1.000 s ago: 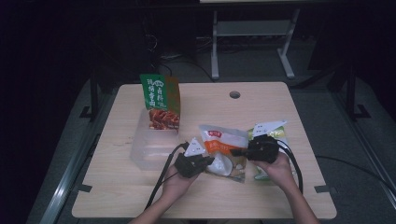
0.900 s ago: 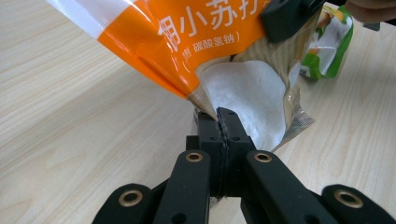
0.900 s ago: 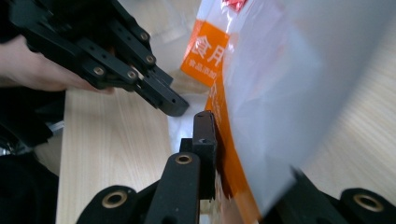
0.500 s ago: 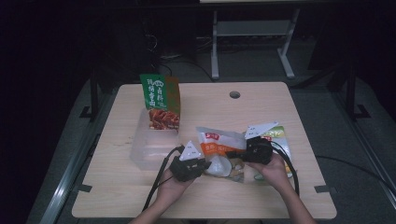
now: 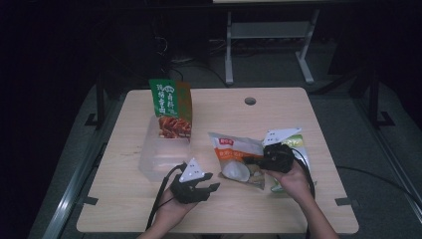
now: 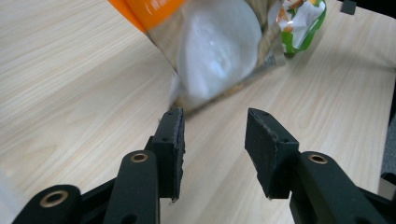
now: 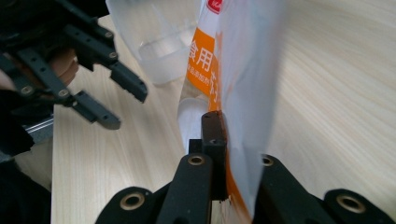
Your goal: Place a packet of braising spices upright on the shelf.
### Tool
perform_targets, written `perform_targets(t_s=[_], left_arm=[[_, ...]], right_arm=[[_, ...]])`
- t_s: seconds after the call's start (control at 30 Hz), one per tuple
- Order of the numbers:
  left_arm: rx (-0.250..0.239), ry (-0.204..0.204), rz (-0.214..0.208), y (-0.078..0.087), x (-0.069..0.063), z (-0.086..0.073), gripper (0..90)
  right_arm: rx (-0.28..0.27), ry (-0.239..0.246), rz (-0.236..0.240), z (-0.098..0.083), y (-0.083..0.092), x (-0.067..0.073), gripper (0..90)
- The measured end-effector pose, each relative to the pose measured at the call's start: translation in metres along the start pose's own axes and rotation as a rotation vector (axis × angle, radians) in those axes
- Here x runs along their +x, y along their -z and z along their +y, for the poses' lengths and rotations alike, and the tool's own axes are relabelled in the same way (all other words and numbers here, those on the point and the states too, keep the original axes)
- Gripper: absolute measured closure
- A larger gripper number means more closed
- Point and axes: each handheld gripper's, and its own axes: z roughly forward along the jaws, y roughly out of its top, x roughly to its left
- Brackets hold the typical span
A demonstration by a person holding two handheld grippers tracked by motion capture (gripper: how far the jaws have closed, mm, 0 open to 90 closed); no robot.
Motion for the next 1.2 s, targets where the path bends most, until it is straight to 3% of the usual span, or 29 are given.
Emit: perform_targets(t_s=[0.3,0.83,1.0,1.2], left_arm=[[0.021,0.0,-0.002,0.012,0.0,-0.015,55.7],[-0.012,0.008,-0.02,0.014,-0.001,-0.022,54.0],[-0.004,-0.024,-0.018,0.016,-0.002,-0.022,53.4],[0.002,-0.033,-0.031,0.017,-0.004,-0.022,52.1]], right_arm=[[-0.002,0.011,-0.018,0.024,-0.003,0.001,90.0],[-0.055,0.005,0.019,0.057,-0.013,0.001,90.0],[-0.056,0.018,0.03,0.07,-0.02,0.004,90.0],[-0.065,0.025,0.05,0.082,-0.026,0.006,90.0]])
